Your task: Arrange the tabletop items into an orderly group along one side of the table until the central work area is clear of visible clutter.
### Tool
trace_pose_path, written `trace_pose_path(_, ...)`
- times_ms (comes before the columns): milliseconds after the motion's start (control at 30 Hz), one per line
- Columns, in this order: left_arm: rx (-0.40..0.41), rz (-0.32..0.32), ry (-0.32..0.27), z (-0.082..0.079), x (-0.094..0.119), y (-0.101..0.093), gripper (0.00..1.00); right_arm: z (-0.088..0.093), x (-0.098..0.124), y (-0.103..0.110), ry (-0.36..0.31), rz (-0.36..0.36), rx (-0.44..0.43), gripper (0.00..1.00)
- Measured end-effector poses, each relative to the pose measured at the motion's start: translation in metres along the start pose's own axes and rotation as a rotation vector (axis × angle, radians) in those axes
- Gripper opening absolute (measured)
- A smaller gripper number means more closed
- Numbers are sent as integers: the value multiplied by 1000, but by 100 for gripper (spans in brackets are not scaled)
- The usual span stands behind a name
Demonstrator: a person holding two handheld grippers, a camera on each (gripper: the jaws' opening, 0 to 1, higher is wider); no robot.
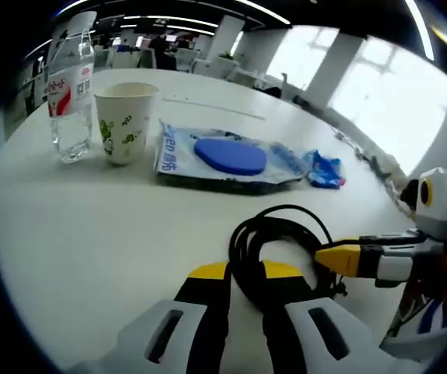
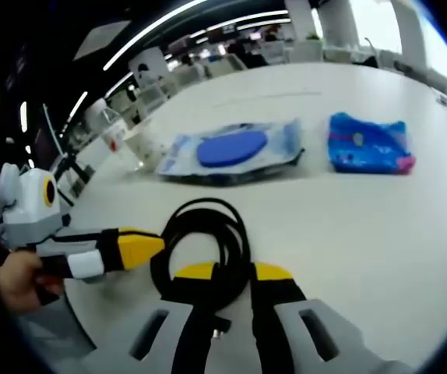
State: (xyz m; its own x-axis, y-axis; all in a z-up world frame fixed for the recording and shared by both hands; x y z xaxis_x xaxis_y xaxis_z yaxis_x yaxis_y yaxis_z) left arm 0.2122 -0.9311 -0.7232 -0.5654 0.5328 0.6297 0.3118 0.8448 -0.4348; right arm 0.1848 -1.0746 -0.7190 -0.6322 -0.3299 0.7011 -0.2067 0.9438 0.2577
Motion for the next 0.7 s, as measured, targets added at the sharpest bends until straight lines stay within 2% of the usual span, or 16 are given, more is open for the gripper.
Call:
trace_pose_path(233, 25, -3, -11, -1, 3, 1, 9, 1, 3, 0, 1, -5, -45, 11)
trace_pose_path(267, 30, 50, -14, -2, 3, -4, 0, -1, 4, 3, -9, -26, -52, 6)
trace_pose_path(300, 108, 80, -41, -4, 1, -13, 0, -2, 5, 6, -17, -51, -76, 2)
trace_pose_path(333, 80, 110, -18, -2, 1, -19, 0, -3, 5, 9, -21, -63, -91, 0)
trace_pose_path(367, 37, 92, 0, -1, -1, -22, 0, -2, 4, 13, -6, -83, -95, 0)
trace_pose_path(400, -18, 89, 10, 0, -2, -24, 0, -2, 2, 14, 1, -74, -83, 0)
trace_pose_path(433, -33, 96, 2, 1, -4, -28, 0, -1, 1, 16, 1, -67, -80, 0)
trace_pose_path(533, 6, 98, 10, 4, -4, -26, 0, -2, 1, 15, -1, -62, -84, 0)
trace_pose_path(700, -5, 87, 3, 3, 1, -19, 0, -3, 3, 12, -5, -62, -98, 0)
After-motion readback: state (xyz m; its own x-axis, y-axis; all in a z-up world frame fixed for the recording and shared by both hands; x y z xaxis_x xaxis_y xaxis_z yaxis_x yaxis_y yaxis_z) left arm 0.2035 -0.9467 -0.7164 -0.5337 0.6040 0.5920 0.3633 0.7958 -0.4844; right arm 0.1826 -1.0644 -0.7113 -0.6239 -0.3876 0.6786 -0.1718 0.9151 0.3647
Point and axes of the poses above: the point that each gripper's makers call its tool centre point, and the gripper's own axes: x roughly backward along the fingers, y roughly to its left, z roughly out of its underside, the point moved 6 cm from there along x, roughly backward along the fingers, and after that the axes turned 5 degrees about x, right-handed, at the moved point
